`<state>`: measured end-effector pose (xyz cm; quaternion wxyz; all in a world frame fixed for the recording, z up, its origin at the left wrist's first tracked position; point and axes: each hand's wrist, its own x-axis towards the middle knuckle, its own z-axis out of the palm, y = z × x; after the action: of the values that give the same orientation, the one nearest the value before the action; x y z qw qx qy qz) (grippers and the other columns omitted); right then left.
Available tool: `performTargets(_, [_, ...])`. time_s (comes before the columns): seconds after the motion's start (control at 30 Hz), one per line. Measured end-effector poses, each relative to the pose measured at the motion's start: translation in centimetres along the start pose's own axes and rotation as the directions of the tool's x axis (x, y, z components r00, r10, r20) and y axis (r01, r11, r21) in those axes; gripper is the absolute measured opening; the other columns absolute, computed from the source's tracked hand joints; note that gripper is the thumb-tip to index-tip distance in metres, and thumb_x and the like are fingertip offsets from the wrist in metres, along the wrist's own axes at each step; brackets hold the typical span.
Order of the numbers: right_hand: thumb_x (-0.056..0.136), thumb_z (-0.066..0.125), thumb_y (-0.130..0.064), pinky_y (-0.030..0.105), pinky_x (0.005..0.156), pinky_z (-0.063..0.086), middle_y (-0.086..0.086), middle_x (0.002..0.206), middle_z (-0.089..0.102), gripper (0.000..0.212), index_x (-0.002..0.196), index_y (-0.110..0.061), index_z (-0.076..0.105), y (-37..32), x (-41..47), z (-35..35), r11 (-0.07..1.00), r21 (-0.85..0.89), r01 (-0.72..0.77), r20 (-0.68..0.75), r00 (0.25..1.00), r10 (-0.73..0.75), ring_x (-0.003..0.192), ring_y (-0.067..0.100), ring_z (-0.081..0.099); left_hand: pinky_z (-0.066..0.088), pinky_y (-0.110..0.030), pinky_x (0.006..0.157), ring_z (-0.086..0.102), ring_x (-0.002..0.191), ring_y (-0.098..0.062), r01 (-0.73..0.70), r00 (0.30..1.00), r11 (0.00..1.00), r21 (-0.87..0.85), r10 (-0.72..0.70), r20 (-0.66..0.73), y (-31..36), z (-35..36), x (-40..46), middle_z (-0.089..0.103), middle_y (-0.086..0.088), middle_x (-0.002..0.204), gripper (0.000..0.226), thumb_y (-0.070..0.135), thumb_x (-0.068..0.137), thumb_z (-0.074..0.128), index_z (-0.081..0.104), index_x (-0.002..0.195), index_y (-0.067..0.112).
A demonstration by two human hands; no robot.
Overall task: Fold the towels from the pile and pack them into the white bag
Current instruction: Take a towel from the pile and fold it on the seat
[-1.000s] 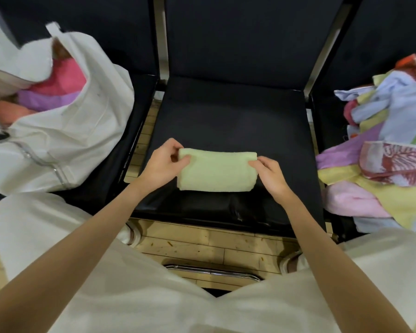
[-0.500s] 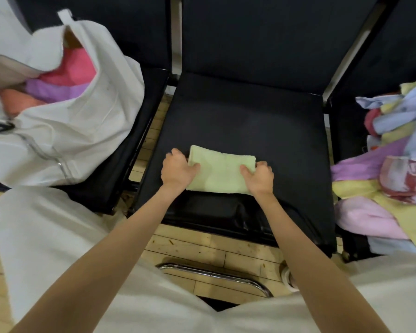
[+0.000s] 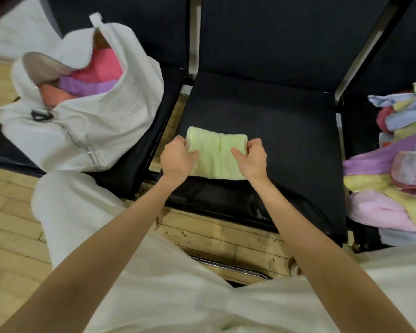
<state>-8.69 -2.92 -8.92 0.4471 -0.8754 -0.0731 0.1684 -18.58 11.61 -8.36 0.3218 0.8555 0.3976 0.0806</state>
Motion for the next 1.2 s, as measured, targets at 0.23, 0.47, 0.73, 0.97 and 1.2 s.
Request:
performTargets(0.23, [0.079, 0.076, -0.018, 0.030, 0.080, 0.056, -0.001, 0.102, 0.068, 0.035, 0.109, -0.010, 0.059, -7.9, -2.1, 4.4, 0.926, 0.343, 0.157, 0.022, 0.984, -0.175, 0.091, 0.008, 0.066, 0.035, -0.020, 0.064, 0.051, 0.078, -0.012, -0.209, 0.940, 0.955, -0.212, 0.136, -0.314, -3.4, -11.1, 1.8, 0.056, 0.003, 0.087, 0.026, 0.019, 0.081, 0.071, 0.056, 0.098, 0.008])
performTargets(0.47, [0.082, 0.073, -0.013, 0.027, 0.078, 0.055, -0.002, 0.093, 0.066, 0.020, 0.097, -0.014, 0.060, -17.7, -0.5, 9.1, 0.835, 0.394, 0.384, 0.022, 0.905, -0.426, 0.086, 0.009, 0.064, 0.039, -0.021, 0.072, 0.049, 0.083, -0.007, -0.291, 0.851, 0.937, -0.191, 0.163, -0.499, -6.1, -20.6, 6.6, 0.057, 0.006, 0.092, 0.027, 0.018, 0.083, 0.071, 0.057, 0.103, 0.008])
performTargets(0.73, [0.080, 0.069, -0.002, 0.010, 0.058, 0.043, -0.009, 0.078, 0.054, 0.030, 0.082, -0.022, 0.047, -28.4, 2.4, 16.1, 0.771, 0.273, 0.576, 0.057, 0.790, -0.610, 0.067, 0.000, 0.051, 0.037, -0.037, 0.065, 0.055, 0.081, -0.029, -0.222, 0.827, 0.975, -0.031, 0.171, -0.536, -9.1, -27.4, 16.5, 0.052, 0.000, 0.082, 0.029, 0.017, 0.084, 0.067, 0.040, 0.095, 0.015])
performTargets(0.97, [0.085, 0.057, -0.001, 0.018, 0.062, 0.041, -0.011, 0.079, 0.048, 0.021, 0.101, -0.010, 0.047, -31.1, 5.0, 23.7, 0.851, 0.092, 0.518, 0.161, 0.835, -0.526, 0.075, 0.009, 0.052, 0.036, -0.036, 0.069, 0.058, 0.097, -0.037, -0.004, 0.916, 0.978, 0.208, 0.087, -0.392, -12.0, -27.8, 23.6, 0.061, -0.017, 0.104, 0.030, 0.021, 0.088, 0.058, 0.047, 0.110, 0.003])
performTargets(1.2, [0.085, 0.057, -0.010, 0.038, 0.087, 0.051, 0.009, 0.108, 0.060, 0.036, 0.121, -0.009, 0.050, -30.1, 6.8, 28.5, 0.915, -0.224, 0.336, 0.263, 0.925, -0.275, 0.100, 0.029, 0.058, 0.043, -0.039, 0.079, 0.058, 0.102, -0.034, -0.037, 0.987, 0.920, 0.390, 0.094, -0.128, -14.3, -25.2, 26.1, 0.062, -0.014, 0.107, 0.019, 0.013, 0.088, 0.055, 0.055, 0.104, 0.003])
